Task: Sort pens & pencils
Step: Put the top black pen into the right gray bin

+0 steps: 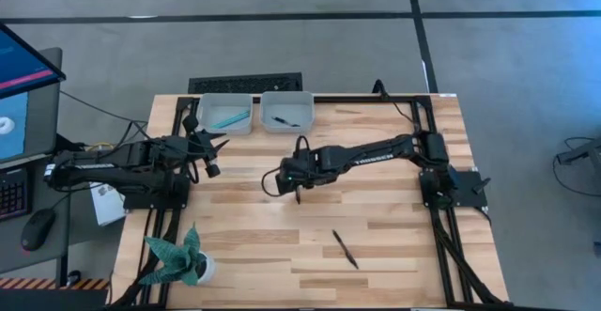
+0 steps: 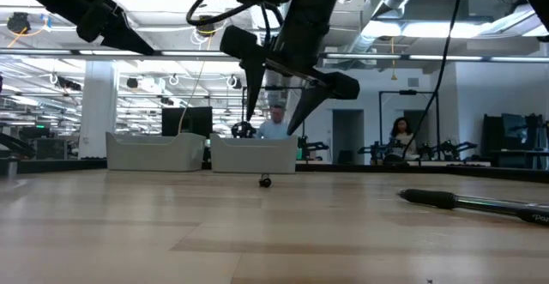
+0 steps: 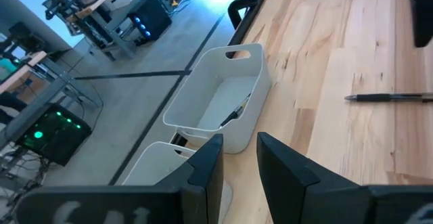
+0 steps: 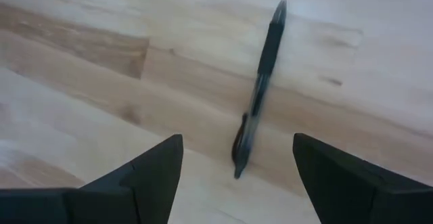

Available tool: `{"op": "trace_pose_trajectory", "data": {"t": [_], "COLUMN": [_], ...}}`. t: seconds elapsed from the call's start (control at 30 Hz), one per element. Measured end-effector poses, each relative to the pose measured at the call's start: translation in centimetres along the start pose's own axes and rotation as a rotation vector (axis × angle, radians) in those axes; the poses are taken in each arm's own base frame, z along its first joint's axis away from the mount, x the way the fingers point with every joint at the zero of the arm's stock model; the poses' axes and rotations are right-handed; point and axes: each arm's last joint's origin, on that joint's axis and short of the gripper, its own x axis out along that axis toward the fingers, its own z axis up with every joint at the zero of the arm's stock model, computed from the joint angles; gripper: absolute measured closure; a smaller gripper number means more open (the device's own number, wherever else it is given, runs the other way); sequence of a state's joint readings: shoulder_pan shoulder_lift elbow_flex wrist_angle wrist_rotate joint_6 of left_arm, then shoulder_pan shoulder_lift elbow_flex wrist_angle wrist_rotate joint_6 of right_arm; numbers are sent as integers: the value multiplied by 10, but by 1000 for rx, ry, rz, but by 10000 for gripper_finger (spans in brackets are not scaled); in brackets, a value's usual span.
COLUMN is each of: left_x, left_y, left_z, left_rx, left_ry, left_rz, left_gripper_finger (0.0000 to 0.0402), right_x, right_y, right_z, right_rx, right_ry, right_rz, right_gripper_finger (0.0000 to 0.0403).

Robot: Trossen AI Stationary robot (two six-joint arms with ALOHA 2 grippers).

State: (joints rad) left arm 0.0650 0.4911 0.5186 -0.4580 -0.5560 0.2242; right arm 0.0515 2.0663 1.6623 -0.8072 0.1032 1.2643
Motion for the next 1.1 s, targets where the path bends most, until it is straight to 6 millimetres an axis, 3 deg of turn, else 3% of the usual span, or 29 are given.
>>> {"op": "trace_pose_trajectory", "data": {"t": [0.4, 0.73, 1.1], "left_x": [0, 0, 0], "left_y": [0, -1, -1], "left_z": [0, 0, -1], "left_rx": [2, 2, 4], "left_ry": [2, 0, 2], "left_rz": [-3, -19, -22], "left_gripper_finger": [319, 319, 319], "right_x": [40, 42, 67], "right_y": [3, 0, -2], "right_z": [-17, -21, -26], "right_rx": [32, 34, 26], "right_ry": [67, 87, 149], "right_rz": [-50, -79, -108], "right_gripper_finger": [99, 99, 99]}}
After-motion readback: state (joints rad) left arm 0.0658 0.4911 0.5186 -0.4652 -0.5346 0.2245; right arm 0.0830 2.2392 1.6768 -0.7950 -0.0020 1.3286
